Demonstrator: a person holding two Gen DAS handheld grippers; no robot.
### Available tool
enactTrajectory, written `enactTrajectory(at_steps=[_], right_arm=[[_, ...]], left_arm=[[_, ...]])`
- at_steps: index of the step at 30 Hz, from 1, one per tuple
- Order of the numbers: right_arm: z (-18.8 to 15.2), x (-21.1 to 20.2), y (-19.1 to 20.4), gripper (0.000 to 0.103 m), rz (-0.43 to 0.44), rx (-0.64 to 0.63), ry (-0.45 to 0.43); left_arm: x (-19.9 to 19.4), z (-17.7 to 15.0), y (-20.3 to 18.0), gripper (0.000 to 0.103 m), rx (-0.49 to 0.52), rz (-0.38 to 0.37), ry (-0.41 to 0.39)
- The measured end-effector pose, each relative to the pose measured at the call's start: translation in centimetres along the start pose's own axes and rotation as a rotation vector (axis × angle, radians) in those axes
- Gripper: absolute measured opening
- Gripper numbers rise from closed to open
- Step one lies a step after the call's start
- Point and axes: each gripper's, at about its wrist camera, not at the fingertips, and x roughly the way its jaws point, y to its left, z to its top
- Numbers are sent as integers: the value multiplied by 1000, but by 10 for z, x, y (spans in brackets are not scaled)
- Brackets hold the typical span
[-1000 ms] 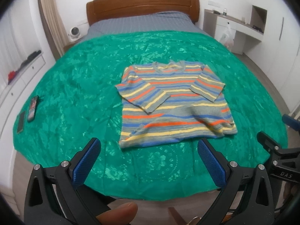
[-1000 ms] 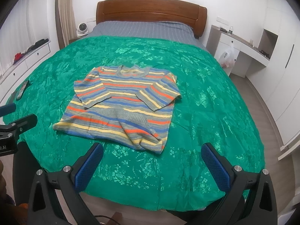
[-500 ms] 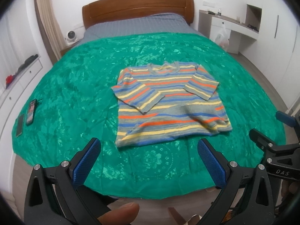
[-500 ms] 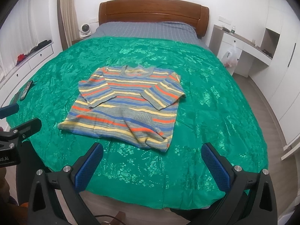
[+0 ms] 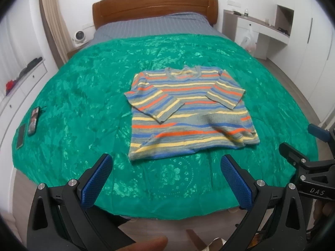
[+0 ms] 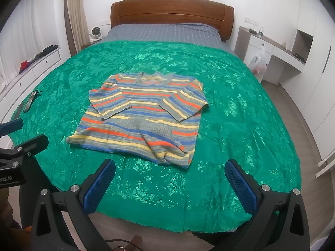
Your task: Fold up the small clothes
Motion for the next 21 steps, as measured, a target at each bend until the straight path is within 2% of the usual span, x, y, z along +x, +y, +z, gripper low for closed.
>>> enactTrajectory(at_steps=[21], right_arm=[[0,0,3,103,14,-1,9]], left_arm=[[5,-3,1,103,-1,2,18]])
